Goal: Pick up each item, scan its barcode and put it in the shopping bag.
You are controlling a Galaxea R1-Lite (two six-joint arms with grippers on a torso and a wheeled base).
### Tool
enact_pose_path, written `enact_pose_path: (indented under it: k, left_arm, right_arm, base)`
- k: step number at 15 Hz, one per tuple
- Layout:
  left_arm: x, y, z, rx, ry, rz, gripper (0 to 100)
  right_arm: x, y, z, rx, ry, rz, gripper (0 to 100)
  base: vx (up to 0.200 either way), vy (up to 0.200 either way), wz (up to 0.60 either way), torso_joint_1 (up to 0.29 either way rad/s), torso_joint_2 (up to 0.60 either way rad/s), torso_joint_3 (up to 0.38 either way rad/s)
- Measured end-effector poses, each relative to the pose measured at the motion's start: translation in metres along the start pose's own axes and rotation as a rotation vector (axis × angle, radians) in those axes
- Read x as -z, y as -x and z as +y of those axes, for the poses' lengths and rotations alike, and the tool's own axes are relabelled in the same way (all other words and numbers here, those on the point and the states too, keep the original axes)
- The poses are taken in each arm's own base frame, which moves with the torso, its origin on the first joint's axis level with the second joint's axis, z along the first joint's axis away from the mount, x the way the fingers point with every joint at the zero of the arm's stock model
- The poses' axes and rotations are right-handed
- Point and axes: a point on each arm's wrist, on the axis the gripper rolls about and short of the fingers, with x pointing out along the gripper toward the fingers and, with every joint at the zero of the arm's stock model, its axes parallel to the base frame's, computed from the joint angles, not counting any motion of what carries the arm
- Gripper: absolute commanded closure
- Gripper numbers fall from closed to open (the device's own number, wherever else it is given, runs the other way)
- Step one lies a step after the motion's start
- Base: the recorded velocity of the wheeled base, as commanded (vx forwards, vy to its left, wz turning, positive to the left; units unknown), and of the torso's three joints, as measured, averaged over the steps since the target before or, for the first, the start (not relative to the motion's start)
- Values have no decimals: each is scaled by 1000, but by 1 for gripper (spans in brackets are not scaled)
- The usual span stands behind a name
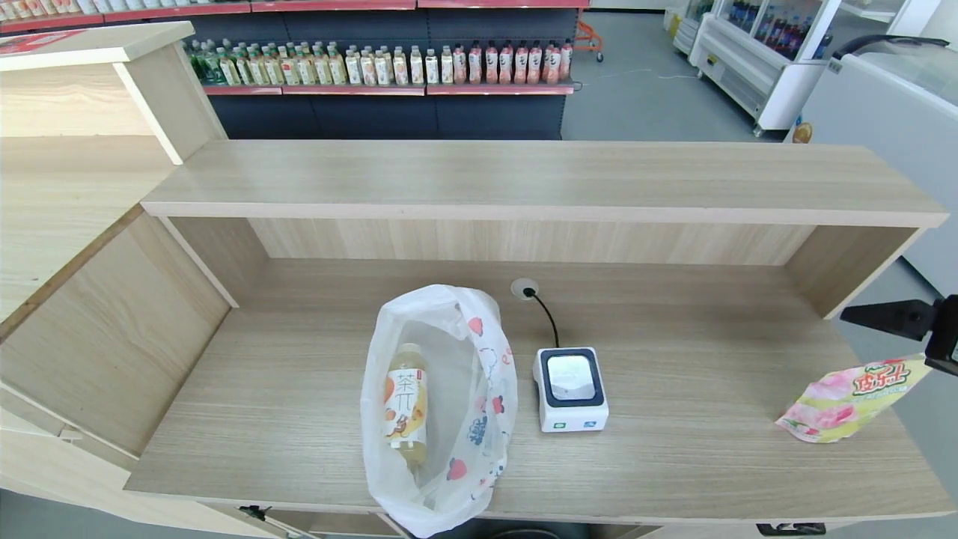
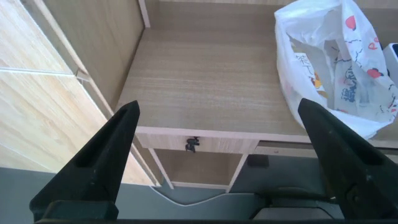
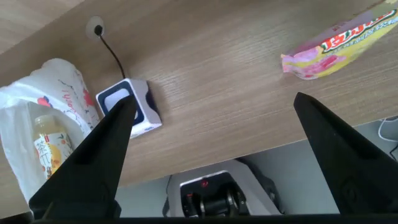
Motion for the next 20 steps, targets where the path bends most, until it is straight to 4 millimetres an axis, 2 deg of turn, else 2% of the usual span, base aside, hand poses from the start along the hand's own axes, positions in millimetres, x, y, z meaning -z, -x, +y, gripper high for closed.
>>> enact_pose_path:
  k: [8, 15, 18, 20]
  left_arm:
    - [0, 0, 0, 0, -6, 0, 0]
    - [0, 0, 0, 0, -4, 0, 0]
    - [0, 0, 0, 0, -3, -1, 0]
    - [0, 0, 0, 0, -2, 0, 0]
  right_arm:
    - [6, 6, 1, 2, -111, 54, 0]
    - [11, 16, 10, -70, -109, 73, 0]
    - [14, 19, 12, -67, -201, 107, 0]
    - [16, 30, 13, -38, -283, 171, 0]
  base:
    - [0, -200, 0, -1, 5, 2]
    - [0, -200, 0, 2, 2, 2]
    - [0, 0, 0, 0, 0, 0]
    - [0, 0, 0, 0, 0, 0]
